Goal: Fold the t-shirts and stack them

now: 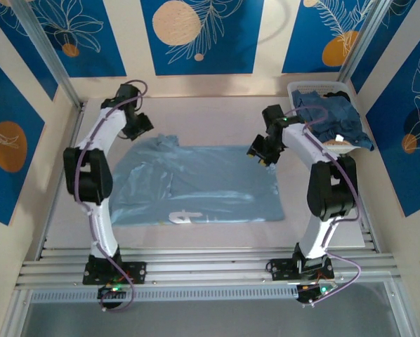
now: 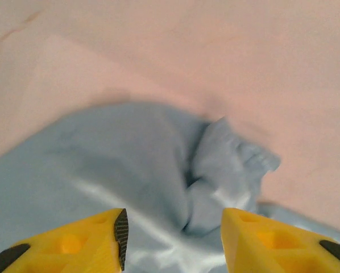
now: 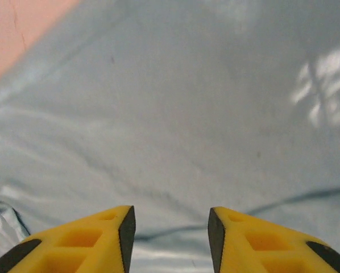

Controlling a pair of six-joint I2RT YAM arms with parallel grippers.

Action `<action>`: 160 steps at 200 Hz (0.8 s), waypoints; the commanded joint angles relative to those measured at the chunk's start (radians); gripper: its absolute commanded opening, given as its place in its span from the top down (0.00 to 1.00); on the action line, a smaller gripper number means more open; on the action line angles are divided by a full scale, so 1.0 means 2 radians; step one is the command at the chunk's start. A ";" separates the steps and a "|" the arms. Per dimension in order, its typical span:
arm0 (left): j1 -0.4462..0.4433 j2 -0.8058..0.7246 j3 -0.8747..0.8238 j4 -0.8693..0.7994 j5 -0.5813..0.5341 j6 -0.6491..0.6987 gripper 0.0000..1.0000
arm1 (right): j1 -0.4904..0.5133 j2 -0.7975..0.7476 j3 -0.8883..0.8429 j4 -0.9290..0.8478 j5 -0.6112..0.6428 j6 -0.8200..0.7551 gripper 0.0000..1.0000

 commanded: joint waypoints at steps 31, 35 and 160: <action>-0.033 0.133 0.163 0.007 0.084 0.015 0.51 | -0.027 0.088 0.092 -0.012 -0.002 -0.050 0.54; -0.039 0.142 0.178 -0.002 0.082 0.019 0.51 | -0.029 0.092 0.095 -0.012 -0.001 -0.050 0.54; -0.076 0.213 0.253 -0.108 0.011 -0.058 0.55 | -0.046 0.143 0.154 -0.035 0.016 -0.040 0.53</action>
